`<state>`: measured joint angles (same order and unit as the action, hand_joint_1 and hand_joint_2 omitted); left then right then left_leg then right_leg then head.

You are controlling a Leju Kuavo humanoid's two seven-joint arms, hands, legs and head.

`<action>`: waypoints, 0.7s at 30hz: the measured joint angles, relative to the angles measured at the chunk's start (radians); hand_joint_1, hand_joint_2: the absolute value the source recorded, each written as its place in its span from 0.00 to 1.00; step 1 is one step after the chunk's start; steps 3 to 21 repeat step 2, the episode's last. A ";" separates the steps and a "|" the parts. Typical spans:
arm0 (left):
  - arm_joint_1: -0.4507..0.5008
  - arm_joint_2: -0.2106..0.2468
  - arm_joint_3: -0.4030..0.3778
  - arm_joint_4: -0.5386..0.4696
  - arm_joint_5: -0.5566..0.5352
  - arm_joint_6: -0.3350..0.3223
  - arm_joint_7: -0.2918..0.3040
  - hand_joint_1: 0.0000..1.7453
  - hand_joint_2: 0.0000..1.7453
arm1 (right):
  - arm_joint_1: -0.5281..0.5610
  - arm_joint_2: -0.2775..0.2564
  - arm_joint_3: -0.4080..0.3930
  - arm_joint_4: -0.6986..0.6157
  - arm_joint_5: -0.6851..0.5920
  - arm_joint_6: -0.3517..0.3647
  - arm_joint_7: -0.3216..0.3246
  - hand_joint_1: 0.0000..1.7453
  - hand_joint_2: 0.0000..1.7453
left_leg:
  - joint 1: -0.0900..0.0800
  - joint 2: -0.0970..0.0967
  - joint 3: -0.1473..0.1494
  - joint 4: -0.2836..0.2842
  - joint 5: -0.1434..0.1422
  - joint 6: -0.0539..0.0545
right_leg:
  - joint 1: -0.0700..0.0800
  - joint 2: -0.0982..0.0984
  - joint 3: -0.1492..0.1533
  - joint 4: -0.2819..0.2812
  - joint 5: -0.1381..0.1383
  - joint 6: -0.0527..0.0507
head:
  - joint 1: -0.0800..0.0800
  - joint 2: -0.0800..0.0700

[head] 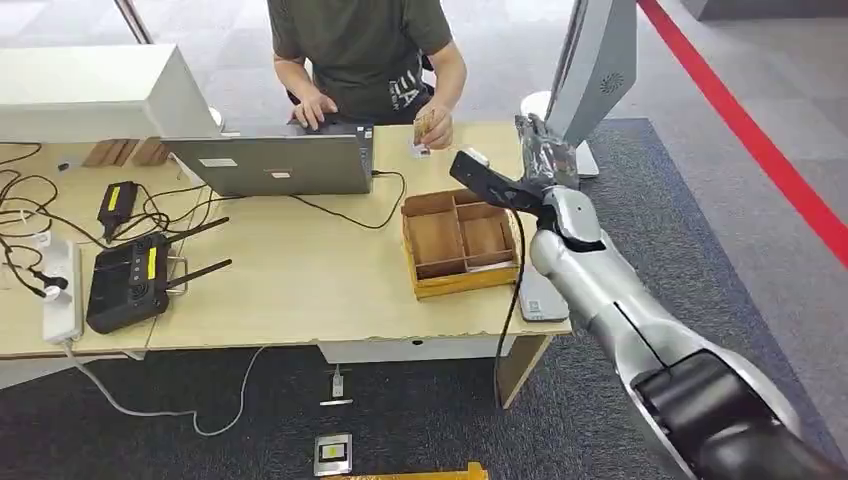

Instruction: Pass the card to the sensor for recognition and then transmit it.

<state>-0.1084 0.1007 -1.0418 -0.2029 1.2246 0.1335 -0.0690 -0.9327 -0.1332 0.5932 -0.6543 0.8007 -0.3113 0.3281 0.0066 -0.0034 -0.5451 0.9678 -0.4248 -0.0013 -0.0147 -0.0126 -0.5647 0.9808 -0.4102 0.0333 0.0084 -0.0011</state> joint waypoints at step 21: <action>0.000 0.000 0.000 0.000 0.011 0.004 -0.001 0.00 0.00 | 0.012 -0.023 -0.015 -0.013 -0.013 0.001 -0.007 0.00 0.00 | 0.000 0.000 0.000 0.000 0.000 0.000 | 0.000 0.000 0.000 0.000 0.000 0.000 | 0.000 0.000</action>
